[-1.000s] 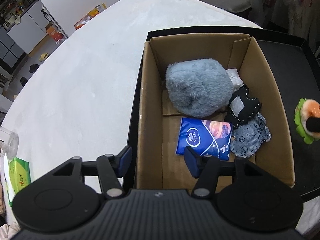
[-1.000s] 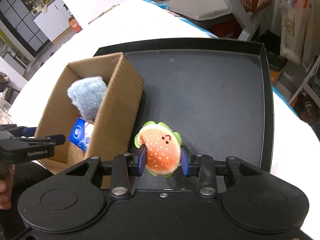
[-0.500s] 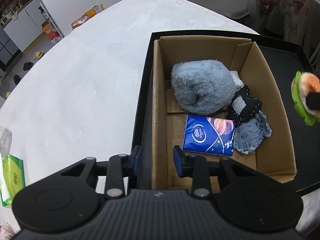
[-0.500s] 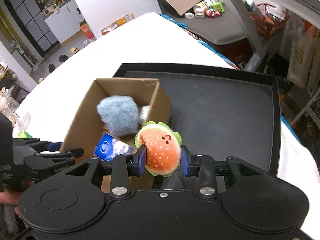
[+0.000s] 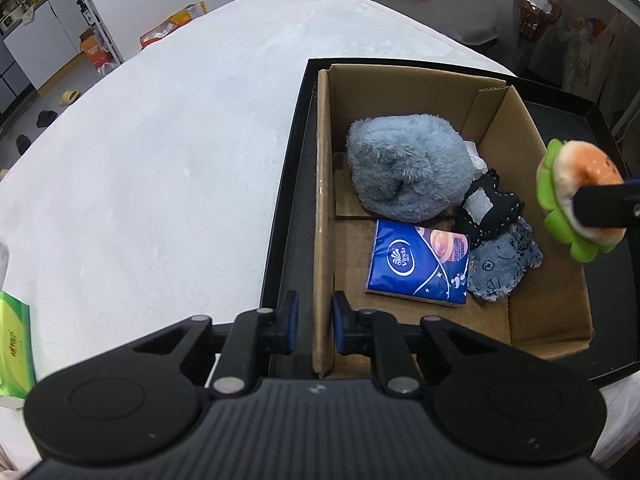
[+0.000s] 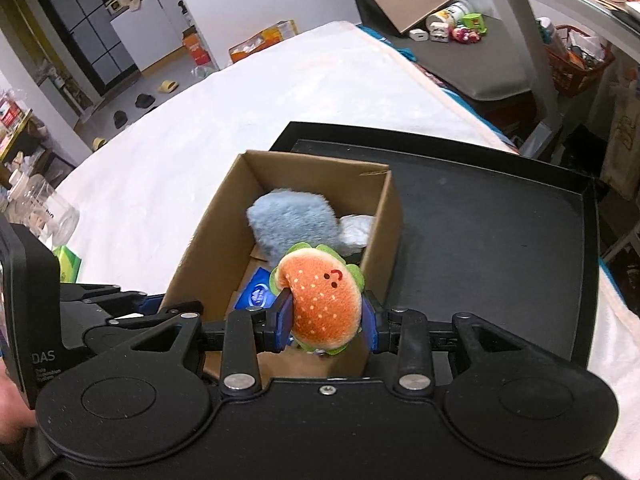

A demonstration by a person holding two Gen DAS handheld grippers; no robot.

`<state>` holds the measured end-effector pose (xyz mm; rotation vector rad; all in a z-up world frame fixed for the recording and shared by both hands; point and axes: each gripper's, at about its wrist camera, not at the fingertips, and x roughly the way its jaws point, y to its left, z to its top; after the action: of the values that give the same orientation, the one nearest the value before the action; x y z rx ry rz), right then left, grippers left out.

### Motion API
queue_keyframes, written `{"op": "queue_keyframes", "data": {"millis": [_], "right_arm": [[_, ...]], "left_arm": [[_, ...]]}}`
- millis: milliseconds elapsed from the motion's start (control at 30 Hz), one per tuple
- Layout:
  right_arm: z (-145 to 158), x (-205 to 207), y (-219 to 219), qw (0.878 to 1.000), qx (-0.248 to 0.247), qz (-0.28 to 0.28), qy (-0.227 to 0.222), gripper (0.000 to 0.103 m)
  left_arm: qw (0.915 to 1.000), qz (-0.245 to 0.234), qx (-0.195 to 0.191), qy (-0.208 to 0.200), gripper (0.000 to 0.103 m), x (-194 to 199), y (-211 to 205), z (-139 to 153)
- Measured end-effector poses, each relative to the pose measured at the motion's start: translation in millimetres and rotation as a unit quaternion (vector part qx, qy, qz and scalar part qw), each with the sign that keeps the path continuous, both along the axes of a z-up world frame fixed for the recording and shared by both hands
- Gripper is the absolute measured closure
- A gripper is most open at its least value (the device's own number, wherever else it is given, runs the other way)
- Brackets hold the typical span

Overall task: Organize soft objects
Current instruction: 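Carry the burger plush with the right tool over the box, then open the right tool to drop the burger plush into the box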

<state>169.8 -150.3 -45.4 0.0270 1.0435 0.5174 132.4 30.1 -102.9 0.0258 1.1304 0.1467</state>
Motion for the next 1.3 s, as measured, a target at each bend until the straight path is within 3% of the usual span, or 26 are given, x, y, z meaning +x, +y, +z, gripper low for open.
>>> {"op": "queue_keyframes", "data": {"millis": [533,633,1067,1167,1300], "right_arm": [[-11.3,-12.0,42.9,0.999,-0.017,0.026,0.02,0.067],[-13.6,-12.9,44.8,0.999,-0.016,0.027,0.033,0.06],[-15.2,-17.8,28.3,0.999,-0.017,0.005,0.05,0.052],[-12.9,-19.4,20.3,0.999,-0.011,-0.008,0.051,0.041],[-9.4,-20.6,8.5,0.998,0.001,-0.025,0.055,0.039]], "left_arm": [[0.9993,-0.003,-0.034,-0.014,0.09,-5.0,13.5,0.4],[0.9991,-0.002,-0.039,-0.014,0.09,-5.5,16.8,0.2],[0.9986,-0.003,-0.05,-0.015,0.09,-6.4,20.5,-0.1],[0.9988,-0.003,-0.047,-0.013,0.09,-5.8,19.8,1.2],[0.9988,-0.002,-0.048,-0.009,0.09,-5.1,19.7,3.8]]}}
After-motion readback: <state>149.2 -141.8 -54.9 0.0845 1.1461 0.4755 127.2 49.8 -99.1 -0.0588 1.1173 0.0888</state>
